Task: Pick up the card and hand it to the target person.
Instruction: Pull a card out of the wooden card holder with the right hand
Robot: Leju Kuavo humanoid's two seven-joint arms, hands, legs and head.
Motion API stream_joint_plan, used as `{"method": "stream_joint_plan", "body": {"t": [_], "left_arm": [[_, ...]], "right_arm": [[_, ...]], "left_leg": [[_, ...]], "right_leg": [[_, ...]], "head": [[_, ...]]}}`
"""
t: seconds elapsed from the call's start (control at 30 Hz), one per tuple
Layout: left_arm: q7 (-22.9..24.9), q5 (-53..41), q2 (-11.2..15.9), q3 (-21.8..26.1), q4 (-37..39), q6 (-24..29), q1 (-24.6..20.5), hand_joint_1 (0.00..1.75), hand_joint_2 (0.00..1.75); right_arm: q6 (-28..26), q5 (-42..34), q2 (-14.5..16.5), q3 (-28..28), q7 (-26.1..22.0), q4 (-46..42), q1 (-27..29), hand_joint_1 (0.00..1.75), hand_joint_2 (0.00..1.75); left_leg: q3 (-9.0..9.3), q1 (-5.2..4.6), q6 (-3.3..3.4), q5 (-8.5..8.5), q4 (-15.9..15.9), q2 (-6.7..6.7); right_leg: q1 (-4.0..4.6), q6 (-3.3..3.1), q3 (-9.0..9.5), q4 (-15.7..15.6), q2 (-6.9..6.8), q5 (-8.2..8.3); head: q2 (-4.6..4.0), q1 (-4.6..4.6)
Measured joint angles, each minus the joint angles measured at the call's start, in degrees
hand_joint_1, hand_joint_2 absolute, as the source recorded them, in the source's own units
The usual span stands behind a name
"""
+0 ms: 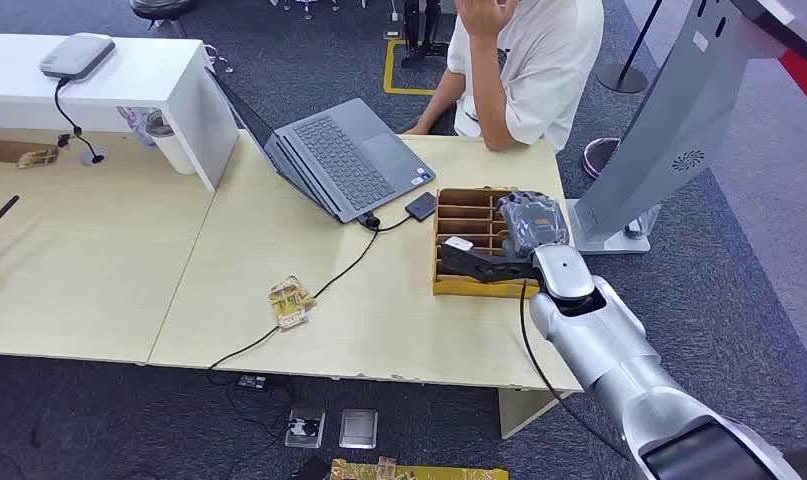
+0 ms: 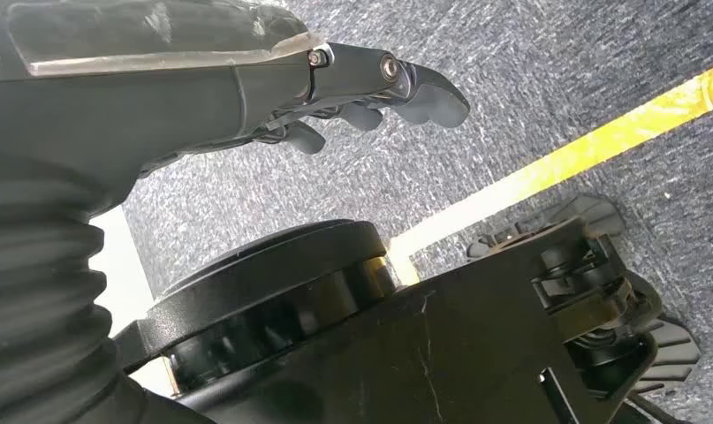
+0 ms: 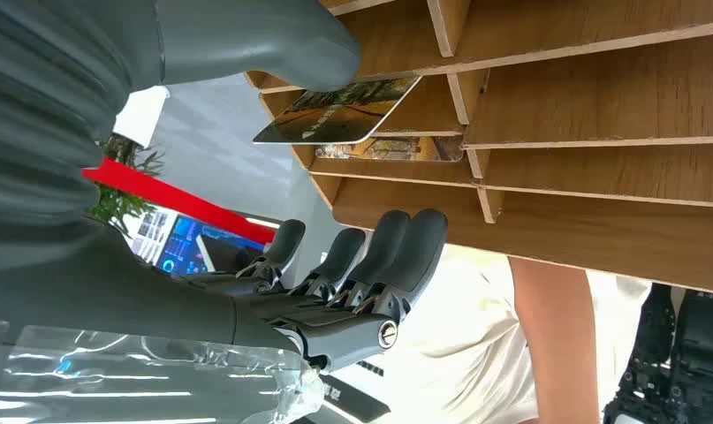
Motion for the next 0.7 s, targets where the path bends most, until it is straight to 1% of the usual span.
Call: {"method": "stream_joint_plan", "body": {"t": [0.7], "left_arm": [[-0.4,0.0,0.0,0.0,0.0,0.5,0.4,0.0,1.75]], "right_arm": [[0.1,0.0,0.0,0.5,0.6,0.0,-0.1,0.72,1.75]], "left_leg": [[0.0,0.0,0.0,0.0,0.0,0.0]], "right_leg": [[0.0,0.0,0.0,0.0,0.0,0.0]], "head": [[0.0,0.01]]}}
